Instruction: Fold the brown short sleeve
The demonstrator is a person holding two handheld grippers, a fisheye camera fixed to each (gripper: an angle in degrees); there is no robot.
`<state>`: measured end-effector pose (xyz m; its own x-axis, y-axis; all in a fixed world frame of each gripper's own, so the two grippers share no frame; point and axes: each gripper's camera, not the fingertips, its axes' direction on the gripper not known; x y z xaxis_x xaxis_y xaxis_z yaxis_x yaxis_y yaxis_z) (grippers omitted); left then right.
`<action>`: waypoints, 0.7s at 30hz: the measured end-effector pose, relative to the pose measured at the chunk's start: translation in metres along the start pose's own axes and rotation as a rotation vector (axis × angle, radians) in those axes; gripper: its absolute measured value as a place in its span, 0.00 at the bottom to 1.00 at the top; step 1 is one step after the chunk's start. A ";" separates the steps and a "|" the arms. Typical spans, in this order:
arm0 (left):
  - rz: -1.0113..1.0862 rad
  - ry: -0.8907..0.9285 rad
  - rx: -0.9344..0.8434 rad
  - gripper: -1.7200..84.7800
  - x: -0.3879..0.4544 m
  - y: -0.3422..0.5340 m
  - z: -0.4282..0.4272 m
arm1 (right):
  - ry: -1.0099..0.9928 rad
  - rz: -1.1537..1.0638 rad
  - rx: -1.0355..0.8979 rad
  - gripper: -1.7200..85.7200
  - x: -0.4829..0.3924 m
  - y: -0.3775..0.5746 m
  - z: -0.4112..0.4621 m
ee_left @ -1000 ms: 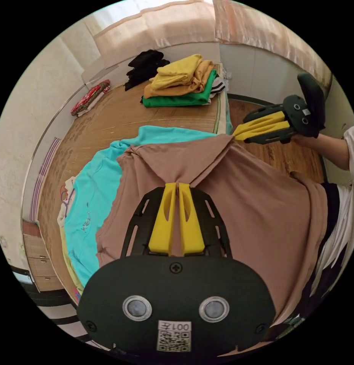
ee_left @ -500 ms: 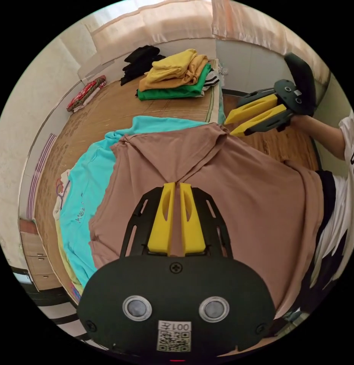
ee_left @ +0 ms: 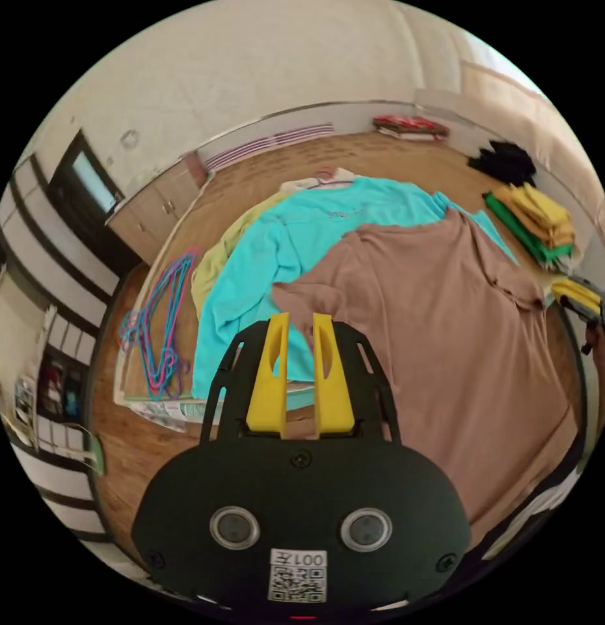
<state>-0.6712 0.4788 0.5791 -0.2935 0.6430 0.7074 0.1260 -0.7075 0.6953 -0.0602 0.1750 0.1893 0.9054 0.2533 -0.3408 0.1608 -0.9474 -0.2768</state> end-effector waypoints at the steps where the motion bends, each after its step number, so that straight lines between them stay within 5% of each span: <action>1: -0.032 0.021 0.004 0.07 -0.012 0.003 0.002 | -0.010 -0.012 0.018 0.06 -0.002 -0.009 -0.003; 6: -0.075 0.160 -0.013 0.13 -0.058 0.012 0.036 | -0.178 -0.183 0.111 0.09 -0.040 -0.113 -0.005; 10: -0.094 0.105 -0.045 0.04 -0.072 0.017 0.049 | -0.178 -0.328 0.133 0.11 -0.089 -0.188 0.010; 21: -0.221 0.274 0.119 0.01 -0.188 0.089 0.013 | -0.388 -0.563 -0.061 0.15 -0.206 -0.374 0.102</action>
<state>-0.5922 0.2991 0.5096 -0.5664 0.6626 0.4900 0.1364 -0.5110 0.8487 -0.3469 0.4975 0.2717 0.4729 0.7516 -0.4598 0.5983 -0.6571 -0.4586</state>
